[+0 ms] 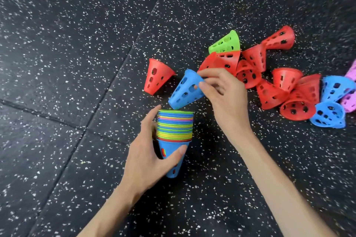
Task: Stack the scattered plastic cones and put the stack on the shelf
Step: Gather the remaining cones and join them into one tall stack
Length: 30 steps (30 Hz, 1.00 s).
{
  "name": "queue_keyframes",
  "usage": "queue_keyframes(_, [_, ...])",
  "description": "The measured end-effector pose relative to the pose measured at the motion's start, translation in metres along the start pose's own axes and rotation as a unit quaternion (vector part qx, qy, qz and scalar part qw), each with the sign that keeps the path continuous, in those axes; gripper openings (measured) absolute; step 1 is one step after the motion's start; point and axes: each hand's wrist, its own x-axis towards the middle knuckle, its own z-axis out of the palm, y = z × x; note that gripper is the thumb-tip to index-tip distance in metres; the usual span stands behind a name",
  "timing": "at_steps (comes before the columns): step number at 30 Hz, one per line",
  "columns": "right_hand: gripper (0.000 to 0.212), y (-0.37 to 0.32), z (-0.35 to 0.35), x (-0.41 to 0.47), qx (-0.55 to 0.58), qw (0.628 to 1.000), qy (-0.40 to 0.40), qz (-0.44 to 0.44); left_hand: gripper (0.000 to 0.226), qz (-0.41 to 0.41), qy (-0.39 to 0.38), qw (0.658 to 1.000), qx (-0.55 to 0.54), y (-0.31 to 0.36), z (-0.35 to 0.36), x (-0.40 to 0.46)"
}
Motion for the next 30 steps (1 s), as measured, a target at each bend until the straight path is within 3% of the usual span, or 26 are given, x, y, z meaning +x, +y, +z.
queue_keyframes(5, [0.028, 0.002, 0.001, -0.016, 0.006, 0.996, -0.089, 0.016, 0.092, 0.005, 0.006, 1.0, 0.024, 0.002, 0.001, -0.001])
queue_keyframes(13, [0.03, -0.003, -0.003, -0.035, -0.026, 0.986, -0.165, 0.019, 0.103, 0.002, 0.0, 0.999, 0.035, 0.007, 0.001, -0.003])
queue_keyframes(17, [0.016, -0.007, -0.003, -0.05, -0.057, 0.981, -0.182, 0.038, 0.095, 0.026, -0.006, 0.998, 0.065, 0.009, 0.002, -0.004])
queue_keyframes(22, [0.046, -0.007, -0.007, -0.071, -0.171, 0.962, -0.207, 0.043, 0.096, 0.037, -0.02, 0.995, 0.085, 0.011, 0.004, -0.004])
queue_keyframes(30, [0.065, 0.002, -0.017, -0.095, -0.216, 0.956, -0.191, 0.062, 0.101, 0.002, -0.031, 0.996, 0.089, 0.008, 0.013, -0.016])
